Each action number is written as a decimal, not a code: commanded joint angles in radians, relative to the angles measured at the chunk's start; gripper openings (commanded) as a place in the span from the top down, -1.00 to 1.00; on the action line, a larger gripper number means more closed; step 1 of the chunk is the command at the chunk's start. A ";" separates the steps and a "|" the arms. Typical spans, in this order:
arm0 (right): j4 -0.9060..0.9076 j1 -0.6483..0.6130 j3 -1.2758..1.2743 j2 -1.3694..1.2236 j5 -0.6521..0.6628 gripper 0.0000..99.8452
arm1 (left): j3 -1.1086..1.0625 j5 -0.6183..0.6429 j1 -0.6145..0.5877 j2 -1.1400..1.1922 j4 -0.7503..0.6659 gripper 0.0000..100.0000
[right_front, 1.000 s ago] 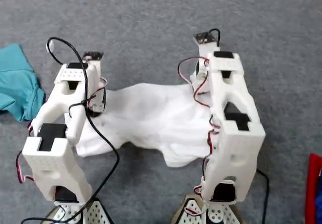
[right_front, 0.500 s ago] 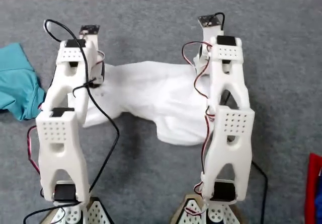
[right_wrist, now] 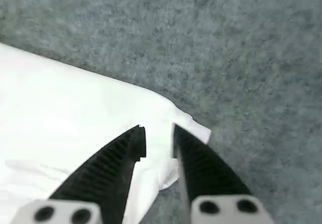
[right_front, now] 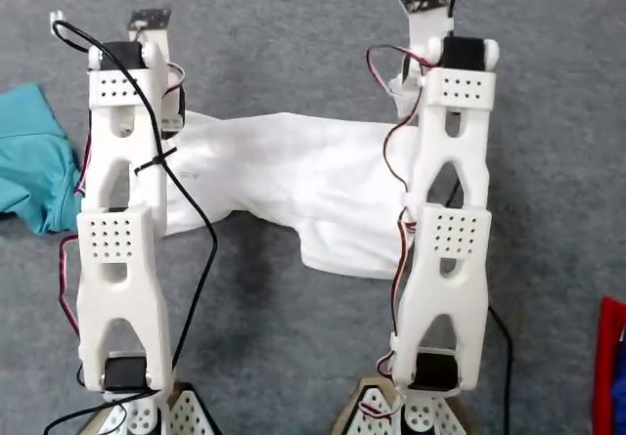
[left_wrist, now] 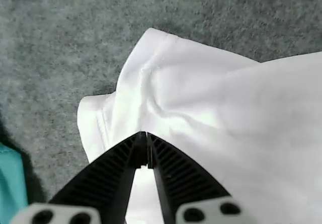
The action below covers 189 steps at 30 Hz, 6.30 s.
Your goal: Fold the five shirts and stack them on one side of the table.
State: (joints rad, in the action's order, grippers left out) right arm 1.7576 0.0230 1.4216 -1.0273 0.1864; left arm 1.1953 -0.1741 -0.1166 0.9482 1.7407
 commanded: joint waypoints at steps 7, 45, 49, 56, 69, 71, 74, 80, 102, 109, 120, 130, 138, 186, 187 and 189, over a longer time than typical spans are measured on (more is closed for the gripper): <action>0.032 0.008 -0.303 0.263 0.109 0.89 | -0.390 -0.074 0.052 -0.268 0.021 0.96; -0.341 -0.085 -1.409 0.696 -0.051 0.93 | -1.735 -0.064 0.040 -1.116 -0.506 0.96; -0.305 -0.084 -1.417 0.760 -0.046 0.93 | -1.735 -0.064 0.040 -1.118 -0.506 0.96; -0.238 -0.082 -1.481 0.851 0.002 0.93 | -1.663 -0.064 0.040 -1.119 -0.391 0.96; -0.330 -0.087 -1.715 1.082 0.057 0.63 | -1.582 -0.061 0.040 -1.119 -0.290 0.96; -0.331 -0.090 -1.715 1.081 0.052 0.59 | -1.574 -0.040 0.040 -1.119 -0.253 0.96; -0.338 -0.090 -1.716 1.079 0.051 0.62 | -1.574 -0.032 0.040 -1.119 -0.229 0.96; -0.382 -0.090 -1.718 1.078 0.049 0.62 | -1.573 -0.029 0.040 -1.119 -0.210 0.96; -0.557 -0.084 -1.814 1.087 -0.014 0.97 | -1.574 -0.028 -0.037 -1.119 -0.209 0.96; -0.422 -0.084 -1.804 1.133 -0.005 0.97 | -1.574 -0.035 -0.089 -1.119 -0.207 0.96; -0.327 -0.085 -2.005 1.460 0.135 0.97 | -1.574 -0.035 -0.091 -1.119 -0.210 0.96; -0.391 -0.084 -2.290 1.643 0.358 0.96 | -1.574 -0.035 -0.091 -1.119 -0.216 0.96; -0.307 -0.084 -2.371 1.825 0.476 0.48 | -1.554 -0.037 -0.091 -1.119 -0.233 0.96; -0.493 0.031 -0.826 0.170 0.041 0.99 | -0.651 -0.003 0.049 -0.255 -0.060 0.96; -0.476 0.031 -0.791 0.151 0.043 0.99 | -0.661 -0.003 0.046 -0.257 -0.061 0.96; -0.454 0.033 -0.731 0.117 0.043 0.99 | -0.681 -0.003 0.041 -0.255 -0.061 0.96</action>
State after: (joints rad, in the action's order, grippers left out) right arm 1.2835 0.0169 0.5792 -0.8692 0.2340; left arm 0.5186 -0.1695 -0.0568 0.7104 1.6671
